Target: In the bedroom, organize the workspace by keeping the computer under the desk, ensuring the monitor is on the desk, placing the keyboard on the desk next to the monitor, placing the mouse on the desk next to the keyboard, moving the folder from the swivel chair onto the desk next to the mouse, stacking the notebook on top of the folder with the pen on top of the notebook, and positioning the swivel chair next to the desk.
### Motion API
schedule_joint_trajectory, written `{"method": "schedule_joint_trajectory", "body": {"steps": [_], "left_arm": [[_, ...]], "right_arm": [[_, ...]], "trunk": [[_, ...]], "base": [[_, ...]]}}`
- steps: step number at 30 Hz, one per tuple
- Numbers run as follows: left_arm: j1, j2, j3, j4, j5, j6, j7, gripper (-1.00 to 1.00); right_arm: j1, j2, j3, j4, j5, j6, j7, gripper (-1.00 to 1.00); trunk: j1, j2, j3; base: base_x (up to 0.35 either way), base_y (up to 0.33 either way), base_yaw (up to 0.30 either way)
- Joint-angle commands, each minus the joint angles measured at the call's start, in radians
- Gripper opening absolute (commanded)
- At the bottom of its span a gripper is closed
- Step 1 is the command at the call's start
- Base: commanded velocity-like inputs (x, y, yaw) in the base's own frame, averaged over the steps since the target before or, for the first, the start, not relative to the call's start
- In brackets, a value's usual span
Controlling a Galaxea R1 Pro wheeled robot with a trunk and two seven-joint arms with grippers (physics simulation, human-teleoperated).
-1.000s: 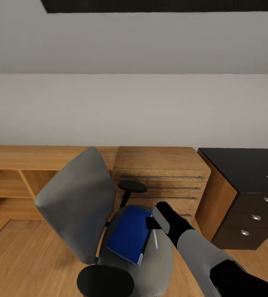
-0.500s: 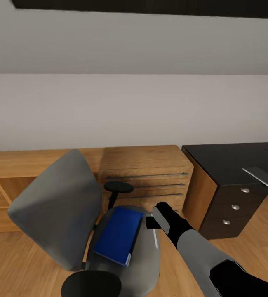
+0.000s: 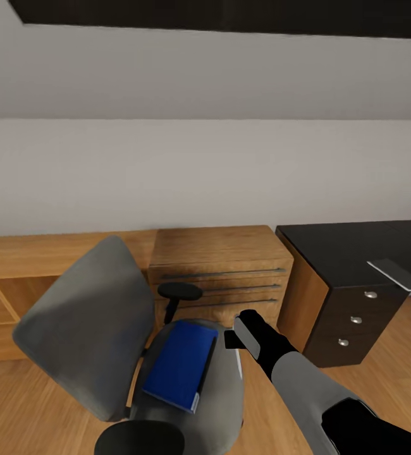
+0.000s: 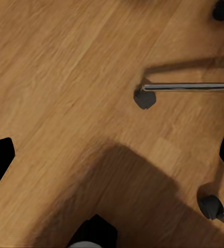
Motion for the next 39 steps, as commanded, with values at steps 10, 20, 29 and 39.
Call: {"method": "schedule_joint_trajectory", "body": {"steps": [10, 20, 29, 39], "left_arm": [[0.0, -0.002, -0.004, 0.113, -0.001, -0.079, -0.04, 1.0], [0.0, -0.036, -0.007, 0.202, -0.009, -0.227, -0.117, 1.0], [0.0, -0.042, -0.011, 0.213, -0.011, -0.243, -0.126, 1.0], [0.0, -0.049, -0.032, 0.229, -0.05, -0.245, -0.166, 1.0]], "right_arm": [[-0.001, 0.0, 0.005, -0.003, -0.01, -0.008, -0.01, -1.0], [0.0, 0.0, 0.007, -0.003, -0.012, -0.06, -0.012, -1.0], [0.009, 0.0, 0.008, -0.004, -0.012, -0.117, -0.014, -1.0], [0.01, 0.0, 0.007, 0.011, -0.015, -0.146, -0.013, -1.0]], "trunk": [[-0.039, 0.07, 0.03], [-0.077, 0.14, 0.062], [-0.111, 0.203, 0.09], [-0.119, 0.217, 0.096]], "base": [[0.0, 0.0, 0.0], [0.0, 0.0, 0.0], [0.0, 0.0, 0.0], [0.0, 0.0, 0.0]]}}
